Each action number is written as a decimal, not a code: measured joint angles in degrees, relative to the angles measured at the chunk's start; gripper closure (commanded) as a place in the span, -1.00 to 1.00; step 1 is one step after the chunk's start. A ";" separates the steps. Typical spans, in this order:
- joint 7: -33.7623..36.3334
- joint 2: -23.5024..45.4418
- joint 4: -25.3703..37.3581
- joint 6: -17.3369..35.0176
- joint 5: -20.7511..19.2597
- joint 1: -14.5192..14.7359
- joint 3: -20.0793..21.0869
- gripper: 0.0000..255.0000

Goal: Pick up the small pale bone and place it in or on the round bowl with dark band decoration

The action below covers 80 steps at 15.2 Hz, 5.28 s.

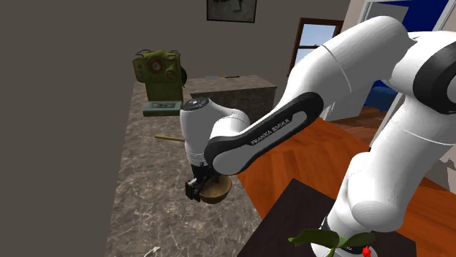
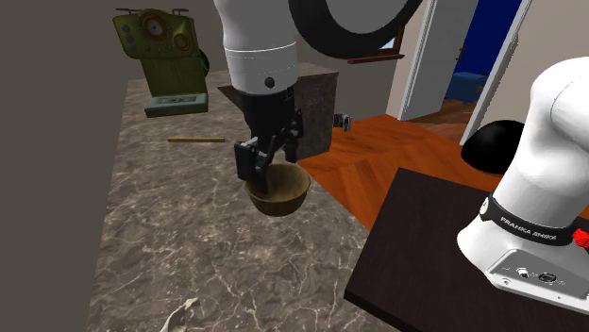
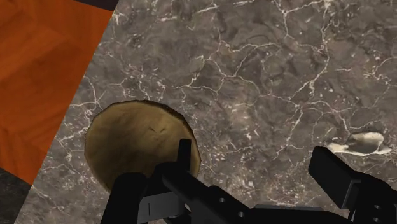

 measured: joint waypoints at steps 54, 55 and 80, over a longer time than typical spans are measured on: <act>64.97 42.97 23.62 33.56 -34.79 34.69 -20.18 -1.00; 65.25 43.81 24.18 33.91 -34.99 34.87 -20.48 -1.00; 63.64 42.59 24.60 32.34 -33.86 33.79 -19.30 1.00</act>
